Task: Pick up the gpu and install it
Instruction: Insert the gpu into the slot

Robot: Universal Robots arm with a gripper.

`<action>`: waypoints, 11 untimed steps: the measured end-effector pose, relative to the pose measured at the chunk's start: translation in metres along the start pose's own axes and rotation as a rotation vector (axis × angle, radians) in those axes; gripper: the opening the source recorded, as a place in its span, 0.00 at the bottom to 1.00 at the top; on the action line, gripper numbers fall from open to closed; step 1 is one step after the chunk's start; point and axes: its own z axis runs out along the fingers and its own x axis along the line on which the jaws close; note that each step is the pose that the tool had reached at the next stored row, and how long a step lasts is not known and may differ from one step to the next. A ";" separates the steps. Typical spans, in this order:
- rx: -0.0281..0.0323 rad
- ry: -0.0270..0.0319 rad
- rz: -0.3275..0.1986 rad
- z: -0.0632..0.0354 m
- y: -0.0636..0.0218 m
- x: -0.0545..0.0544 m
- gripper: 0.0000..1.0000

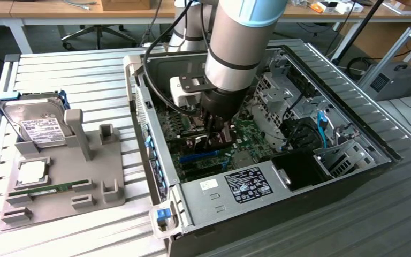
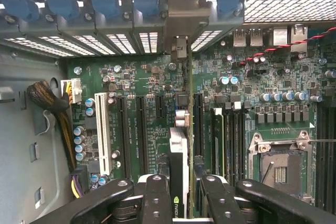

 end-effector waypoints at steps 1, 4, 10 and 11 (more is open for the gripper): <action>0.0000 0.0000 0.000 0.0000 0.0000 0.000 0.27; 0.0000 -0.0001 0.000 0.0001 0.0000 0.000 0.27; 0.0000 -0.0001 0.000 0.0010 0.0000 0.000 0.27; -0.0001 0.0000 0.000 0.0010 0.0000 0.000 0.27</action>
